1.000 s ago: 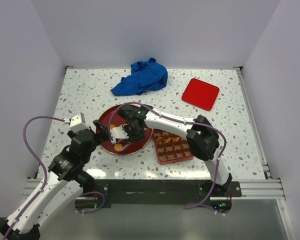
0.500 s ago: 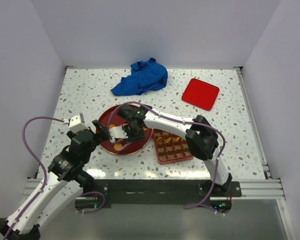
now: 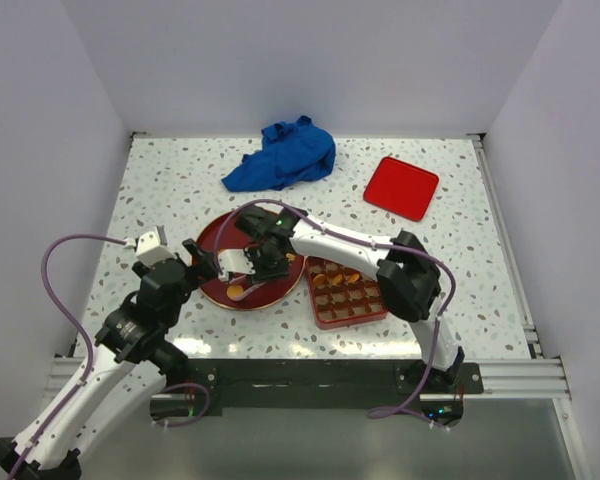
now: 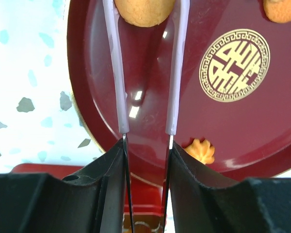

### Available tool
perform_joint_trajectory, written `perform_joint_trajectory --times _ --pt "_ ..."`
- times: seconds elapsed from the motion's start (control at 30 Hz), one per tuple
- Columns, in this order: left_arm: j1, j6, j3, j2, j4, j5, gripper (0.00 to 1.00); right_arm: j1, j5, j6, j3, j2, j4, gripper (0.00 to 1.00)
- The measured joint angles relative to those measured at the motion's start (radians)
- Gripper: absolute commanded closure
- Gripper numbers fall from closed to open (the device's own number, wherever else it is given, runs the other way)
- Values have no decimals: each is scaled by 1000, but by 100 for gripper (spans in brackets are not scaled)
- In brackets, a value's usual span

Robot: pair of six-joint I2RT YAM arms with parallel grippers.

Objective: Pack the cookies

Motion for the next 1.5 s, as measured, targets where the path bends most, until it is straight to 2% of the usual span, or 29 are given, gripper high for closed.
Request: perform_joint_trajectory --times 0.53,1.0,1.27,1.5 --pt "2 1 0 8 2 12 0 -21 -7 53 -164 -297 -21 80" --pt "2 5 -1 83 90 62 0 -220 -6 53 -391 -566 -117 80" --pt "2 14 -3 132 148 93 0 -306 2 51 -523 -748 -205 80" --pt "2 16 -7 153 187 116 0 -335 11 52 -616 -829 -259 80"
